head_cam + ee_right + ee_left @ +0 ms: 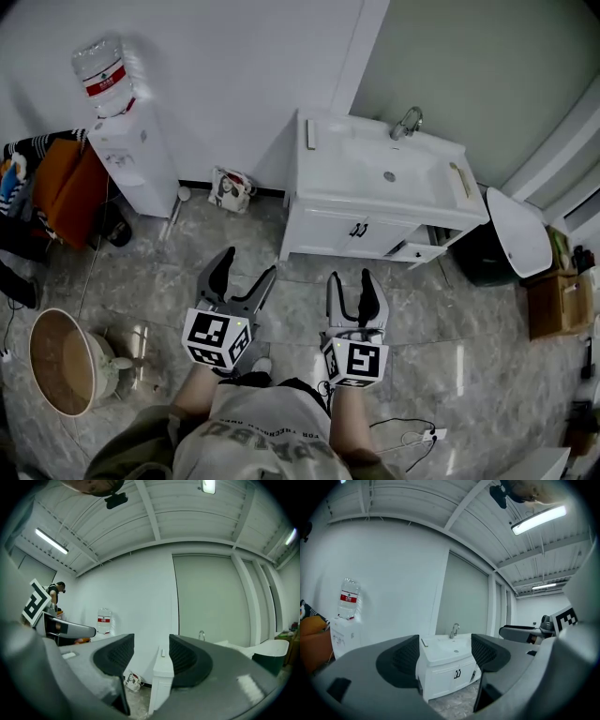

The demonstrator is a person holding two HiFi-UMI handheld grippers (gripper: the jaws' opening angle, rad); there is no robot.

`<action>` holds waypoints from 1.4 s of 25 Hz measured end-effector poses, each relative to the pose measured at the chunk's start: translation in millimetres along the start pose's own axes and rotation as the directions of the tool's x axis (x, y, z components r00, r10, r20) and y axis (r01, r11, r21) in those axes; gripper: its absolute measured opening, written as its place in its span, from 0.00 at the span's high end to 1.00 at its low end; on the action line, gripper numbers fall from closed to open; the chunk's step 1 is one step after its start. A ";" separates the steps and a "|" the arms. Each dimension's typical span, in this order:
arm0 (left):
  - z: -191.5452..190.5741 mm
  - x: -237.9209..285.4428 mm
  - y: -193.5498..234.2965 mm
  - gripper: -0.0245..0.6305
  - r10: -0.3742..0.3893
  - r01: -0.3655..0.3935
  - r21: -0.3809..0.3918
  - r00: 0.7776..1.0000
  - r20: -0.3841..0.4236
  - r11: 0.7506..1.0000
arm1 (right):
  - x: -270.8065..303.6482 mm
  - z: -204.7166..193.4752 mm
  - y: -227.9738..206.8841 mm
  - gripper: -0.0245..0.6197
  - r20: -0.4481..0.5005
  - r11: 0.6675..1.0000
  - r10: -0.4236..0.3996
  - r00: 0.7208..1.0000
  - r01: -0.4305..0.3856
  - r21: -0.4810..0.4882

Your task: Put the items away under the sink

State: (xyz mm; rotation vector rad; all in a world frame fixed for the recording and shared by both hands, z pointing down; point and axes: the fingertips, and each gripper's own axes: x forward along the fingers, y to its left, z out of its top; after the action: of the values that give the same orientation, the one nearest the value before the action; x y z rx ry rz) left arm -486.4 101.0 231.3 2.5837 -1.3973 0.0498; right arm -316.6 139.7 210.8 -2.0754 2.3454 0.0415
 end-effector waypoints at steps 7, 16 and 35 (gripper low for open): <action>-2.7 51.0 26.1 0.46 -0.007 0.006 -0.010 0.999 -0.032 1.000 | 55.3 -14.2 -18.5 0.62 -0.043 1.000 -0.023 0.999 0.024 0.017; -10.9 132.4 44.5 0.44 0.031 -0.033 -0.027 0.998 -0.059 0.999 | 138.9 -34.6 -60.0 0.62 -0.070 0.999 0.019 0.997 -0.016 0.041; 15.7 334.0 58.9 0.44 0.187 -0.190 -0.042 0.980 -0.065 0.981 | 345.9 -54.3 -183.6 0.62 -0.122 0.977 0.201 0.972 -0.189 0.102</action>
State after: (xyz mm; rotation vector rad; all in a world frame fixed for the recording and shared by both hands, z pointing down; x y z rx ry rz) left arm -352.2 -208.7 267.5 2.3834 -1.5966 0.1207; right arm -175.9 -227.3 254.0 -1.8548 2.5671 -0.2020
